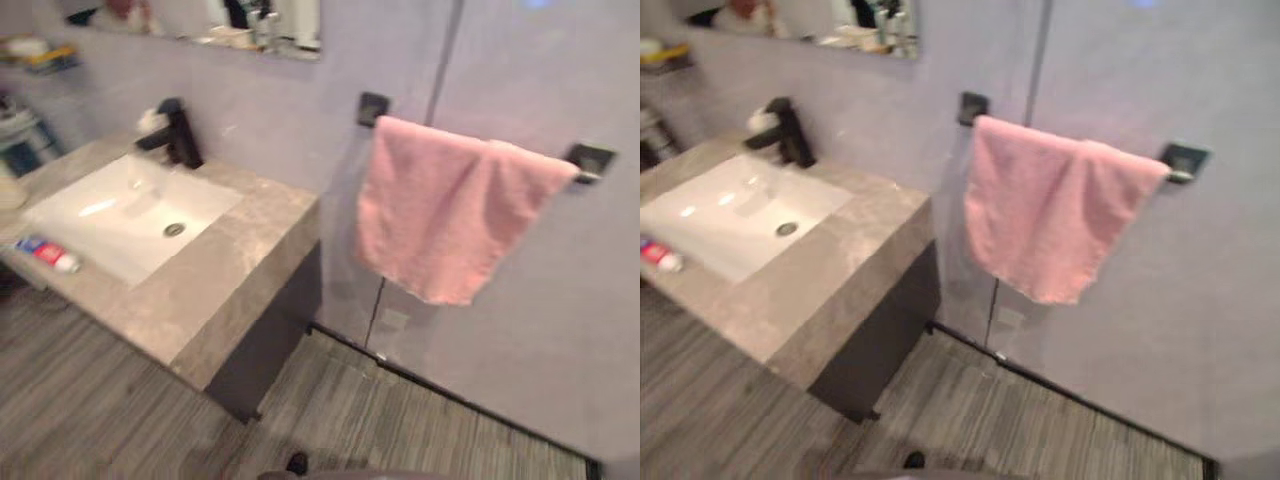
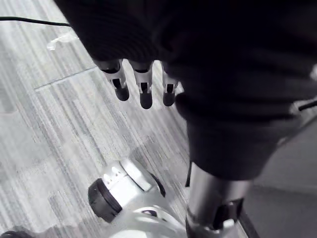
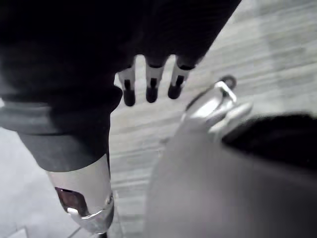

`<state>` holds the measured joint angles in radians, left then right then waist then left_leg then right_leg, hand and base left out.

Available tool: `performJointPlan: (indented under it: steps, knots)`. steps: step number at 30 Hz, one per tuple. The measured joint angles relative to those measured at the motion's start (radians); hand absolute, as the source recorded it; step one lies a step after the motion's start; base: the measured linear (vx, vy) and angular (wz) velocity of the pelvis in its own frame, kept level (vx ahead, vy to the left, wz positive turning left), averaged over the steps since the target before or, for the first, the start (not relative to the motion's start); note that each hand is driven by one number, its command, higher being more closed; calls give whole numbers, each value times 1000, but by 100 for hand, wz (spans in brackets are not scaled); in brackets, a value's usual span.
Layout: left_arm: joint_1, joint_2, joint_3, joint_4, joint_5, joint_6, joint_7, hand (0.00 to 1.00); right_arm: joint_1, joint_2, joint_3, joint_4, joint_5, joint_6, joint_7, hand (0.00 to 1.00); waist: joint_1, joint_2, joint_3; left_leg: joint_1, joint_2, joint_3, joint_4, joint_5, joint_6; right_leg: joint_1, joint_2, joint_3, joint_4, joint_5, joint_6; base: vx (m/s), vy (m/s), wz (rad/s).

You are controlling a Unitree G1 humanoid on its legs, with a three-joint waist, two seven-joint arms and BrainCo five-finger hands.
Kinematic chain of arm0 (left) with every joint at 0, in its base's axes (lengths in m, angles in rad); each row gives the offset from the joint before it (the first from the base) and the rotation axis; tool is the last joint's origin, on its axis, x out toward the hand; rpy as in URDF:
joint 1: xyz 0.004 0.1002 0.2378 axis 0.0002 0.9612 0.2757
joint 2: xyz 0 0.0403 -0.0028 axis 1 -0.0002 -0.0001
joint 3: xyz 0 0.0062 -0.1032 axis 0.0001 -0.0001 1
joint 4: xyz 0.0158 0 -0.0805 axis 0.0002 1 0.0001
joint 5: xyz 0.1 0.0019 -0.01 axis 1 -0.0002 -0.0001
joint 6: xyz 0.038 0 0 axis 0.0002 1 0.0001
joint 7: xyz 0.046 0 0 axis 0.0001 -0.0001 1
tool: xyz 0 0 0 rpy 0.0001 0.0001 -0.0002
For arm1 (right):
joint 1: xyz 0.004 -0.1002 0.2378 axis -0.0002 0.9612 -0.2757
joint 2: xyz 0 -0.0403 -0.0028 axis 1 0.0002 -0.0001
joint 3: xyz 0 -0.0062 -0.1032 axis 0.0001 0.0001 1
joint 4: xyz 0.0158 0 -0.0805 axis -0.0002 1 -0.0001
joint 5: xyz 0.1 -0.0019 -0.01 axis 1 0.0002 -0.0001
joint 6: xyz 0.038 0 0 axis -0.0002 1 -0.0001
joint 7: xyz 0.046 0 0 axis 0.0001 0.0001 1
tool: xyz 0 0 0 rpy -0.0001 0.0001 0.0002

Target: Organize washtable

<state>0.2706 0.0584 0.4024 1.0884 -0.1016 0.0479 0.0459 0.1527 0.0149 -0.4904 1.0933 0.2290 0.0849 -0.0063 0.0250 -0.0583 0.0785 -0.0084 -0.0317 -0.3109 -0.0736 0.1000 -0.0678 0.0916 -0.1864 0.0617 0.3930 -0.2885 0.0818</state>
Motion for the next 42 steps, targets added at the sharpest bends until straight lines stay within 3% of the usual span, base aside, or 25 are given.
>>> performJointPlan:
  steps: [3,6,8,12,15,17,18,19,20,21,22,23,24,25,26,27,28,29,30,31,32,34,37,38,42]
  knots:
    - [-23,-10,1,-1,-12,-8,0,0,-27,-5,16,-10,-4,2,1,0,48,6,8,-50,3,-42,10,21,-31,35,11,-58,-103,-31,30,-91,-254,56]
    - [-28,-38,9,-1,-55,-13,1,0,-42,-10,67,-32,-3,-1,-10,0,50,38,22,-68,32,-107,0,47,-60,89,47,-147,-172,-43,22,-115,-179,61]
    - [-26,-46,27,-3,-70,-15,0,0,-37,-12,89,-48,-3,0,-12,0,53,41,21,-66,39,-113,0,53,-56,107,60,-179,-175,-46,15,-106,-115,55]
    - [-26,-38,18,-38,-88,-15,-23,0,-31,-12,185,-61,-10,-17,-15,0,76,32,37,-74,54,-158,10,83,-95,140,100,-238,-178,-46,13,-93,-104,45]
    - [-37,-32,10,-45,-95,-14,-23,0,-45,-12,216,-63,-49,-18,-18,0,80,38,70,-106,52,-191,23,106,-82,150,115,-311,-177,-40,4,-116,-49,74]
    - [-37,-27,22,-56,-103,-13,-25,0,-61,-2,211,-70,-53,-17,-19,0,71,25,85,-164,72,15,59,52,34,159,112,-387,-172,-36,-1,-157,8,122]
    - [-53,-27,42,-65,-126,-13,-24,0,-64,7,196,-66,-56,-17,-18,0,63,6,89,-216,89,184,110,-19,118,162,87,-450,-184,-18,-16,-77,13,130]
    - [-69,-31,49,-73,-145,-14,-25,0,-65,8,189,-57,-64,-17,-18,0,66,-11,97,-256,108,291,185,-32,135,160,72,-478,-179,-17,-16,-95,118,136]
    - [-79,-48,84,-86,-182,-15,-25,0,-83,0,157,-58,-85,-8,-13,0,76,10,117,-327,180,497,471,-41,148,147,35,-533,-133,-17,-15,-27,132,74]
    - [-75,-61,93,-86,-193,-15,-24,0,-84,-2,138,-62,-85,-9,-12,0,74,18,125,-333,215,547,584,-53,165,142,26,-545,-109,-17,-15,-59,256,65]
    - [-57,-91,91,-83,-213,-14,-27,0,-83,-27,80,-76,-84,-11,-11,0,72,95,117,-333,293,647,698,-164,172,118,43,-557,-32,-17,-15,-62,200,50]
    - [-65,-98,87,-79,-219,-15,-31,0,-85,-41,61,-79,-84,-10,-13,0,68,117,117,-327,280,657,668,-189,168,99,44,-550,-5,-26,-15,-137,295,126]
    - [-107,-74,67,-70,-220,-18,-46,0,-85,-38,23,-44,-78,-6,-10,0,41,86,116,-312,168,607,468,-145,122,53,71,-463,-74,-69,-40,-165,207,157]
    - [-128,-47,68,-65,-218,-24,-48,0,-95,-23,13,-8,-82,-1,-10,0,29,31,101,-283,118,628,374,-110,94,34,70,-417,-150,-37,-79,-152,190,209]
    - [-153,-7,73,-49,-219,-23,-45,0,-113,-12,-18,31,-83,1,-12,0,20,6,100,-297,191,789,629,-254,162,47,33,-481,-196,51,-25,-81,49,125]
    - [-138,-5,76,-24,-199,-23,-45,0,-121,-6,-37,41,-82,4,-11,0,22,16,103,-227,277,850,734,-298,122,80,30,-530,-216,79,-27,-1,66,114]
    - [-114,-6,93,3,-158,-11,-44,0,-114,-13,-57,34,-71,2,-11,0,2,38,78,-124,346,898,708,-344,38,100,27,-602,-236,86,-15,23,96,78]
    - [-117,-21,97,14,-149,-6,-42,0,-110,-29,-61,28,-73,2,-11,0,-12,62,67,-89,351,901,638,-373,-24,109,26,-634,-239,91,-3,61,260,154]
    - [-135,-35,79,25,-121,-2,-44,0,-98,-48,-87,32,-72,8,-15,0,-18,78,59,-62,270,871,513,-369,18,129,-5,-706,-238,109,24,110,293,172]
    - [-133,-18,40,22,-89,-1,-47,0,-84,-38,-93,36,-60,11,-14,0,-8,58,48,-33,182,837,405,-307,48,133,-48,-759,-232,137,16,126,269,161]
    - [-130,-14,29,24,-77,2,-46,0,-85,-34,-101,43,-49,12,-13,0,-8,62,44,-18,157,817,356,-289,65,136,-57,-780,-218,153,10,138,189,125]
    - [-131,-14,6,44,-50,16,-46,0,-91,-33,-117,38,-39,10,-13,0,-9,89,45,6,138,749,275,-244,90,131,-28,-805,-261,114,49,58,120,90]
    - [-131,3,-18,49,-42,19,-46,0,-90,-23,-115,39,-50,12,-16,0,-11,71,39,30,95,697,203,-199,94,107,-26,-832,-330,169,7,-16,-7,73]
    - [-132,12,-19,52,-42,18,-46,0,-89,-18,-114,43,-56,18,-16,0,-11,46,31,45,65,670,158,-180,93,97,-58,-847,-297,225,38,-47,-54,74]
    - [-129,-7,-24,51,-42,14,-43,0,-98,-46,-90,33,-82,29,-19,0,-13,78,33,90,23,595,-13,-99,91,47,-143,-898,-82,181,-5,-95,4,61]
